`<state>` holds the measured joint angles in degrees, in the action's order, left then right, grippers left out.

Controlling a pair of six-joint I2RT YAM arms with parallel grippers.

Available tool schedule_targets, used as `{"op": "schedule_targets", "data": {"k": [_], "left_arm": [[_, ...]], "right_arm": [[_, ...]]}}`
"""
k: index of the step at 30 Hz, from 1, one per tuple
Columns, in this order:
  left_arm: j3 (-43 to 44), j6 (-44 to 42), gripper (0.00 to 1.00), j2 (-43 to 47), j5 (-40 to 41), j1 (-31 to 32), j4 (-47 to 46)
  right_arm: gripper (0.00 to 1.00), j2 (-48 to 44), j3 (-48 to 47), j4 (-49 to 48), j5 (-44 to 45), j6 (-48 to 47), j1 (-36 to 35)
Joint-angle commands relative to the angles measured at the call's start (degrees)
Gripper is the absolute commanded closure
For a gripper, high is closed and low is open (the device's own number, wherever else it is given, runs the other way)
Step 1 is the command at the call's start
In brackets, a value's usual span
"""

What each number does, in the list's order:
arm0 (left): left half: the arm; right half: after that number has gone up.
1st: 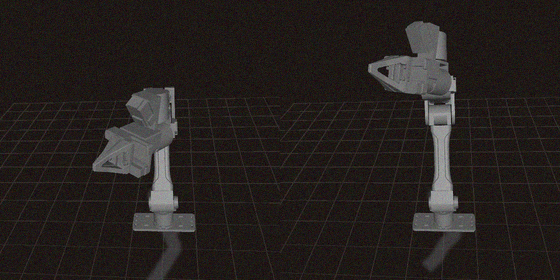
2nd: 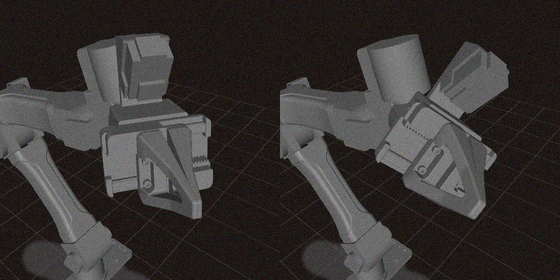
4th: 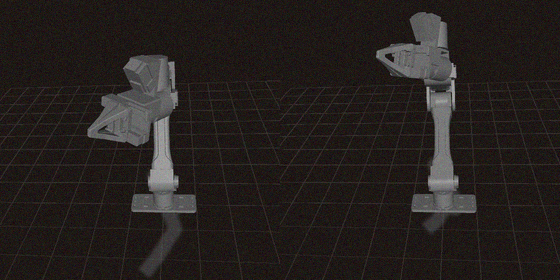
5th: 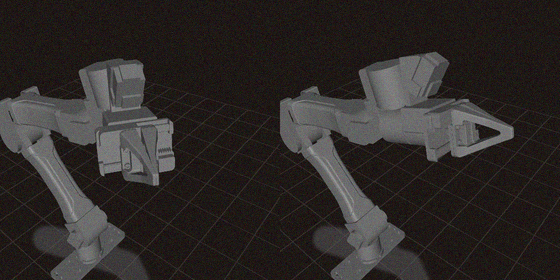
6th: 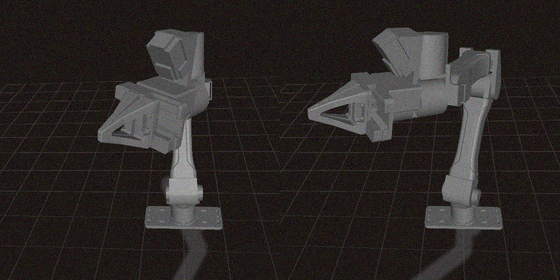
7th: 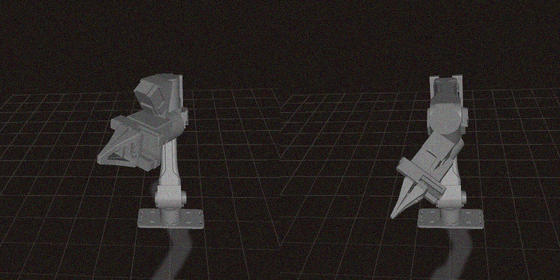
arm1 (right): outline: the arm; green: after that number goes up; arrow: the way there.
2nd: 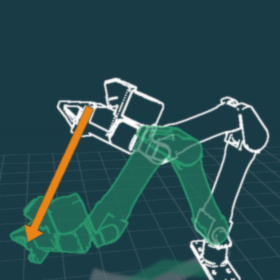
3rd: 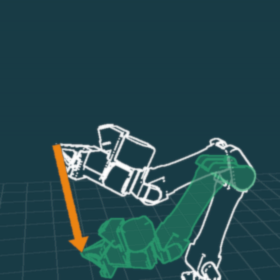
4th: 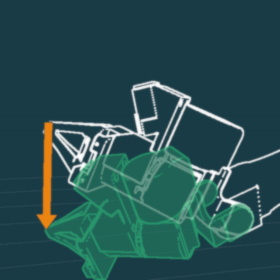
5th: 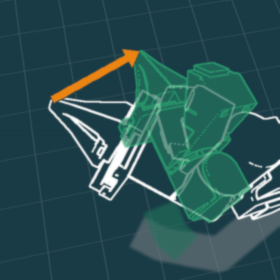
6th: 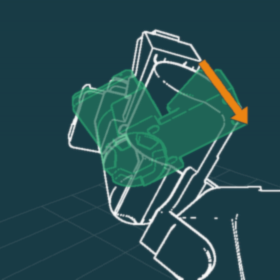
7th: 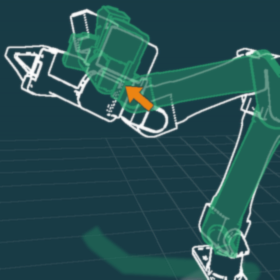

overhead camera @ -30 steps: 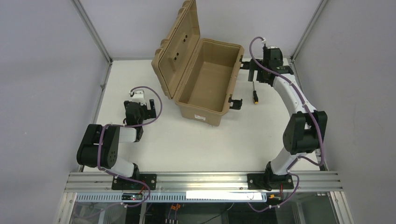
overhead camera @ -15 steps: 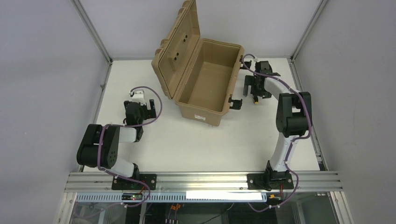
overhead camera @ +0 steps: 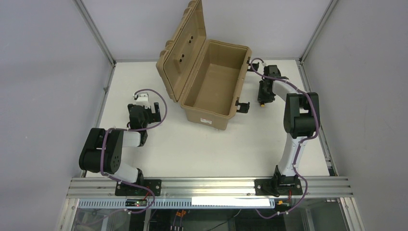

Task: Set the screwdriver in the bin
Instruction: Pick up the screwdriver from the center of the board, then place the screwdriver in the bin.

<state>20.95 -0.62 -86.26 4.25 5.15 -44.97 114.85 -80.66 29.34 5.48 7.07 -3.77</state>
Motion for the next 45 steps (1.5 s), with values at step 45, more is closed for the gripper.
{"op": "schedule_targets", "data": {"k": [45], "left_arm": [[0.7,0.5,0.01,0.0,0.3,-0.7,-1.5]], "right_arm": [[0.9,-27.1,-40.1,35.1,4.8,2.9,-2.5]]}}
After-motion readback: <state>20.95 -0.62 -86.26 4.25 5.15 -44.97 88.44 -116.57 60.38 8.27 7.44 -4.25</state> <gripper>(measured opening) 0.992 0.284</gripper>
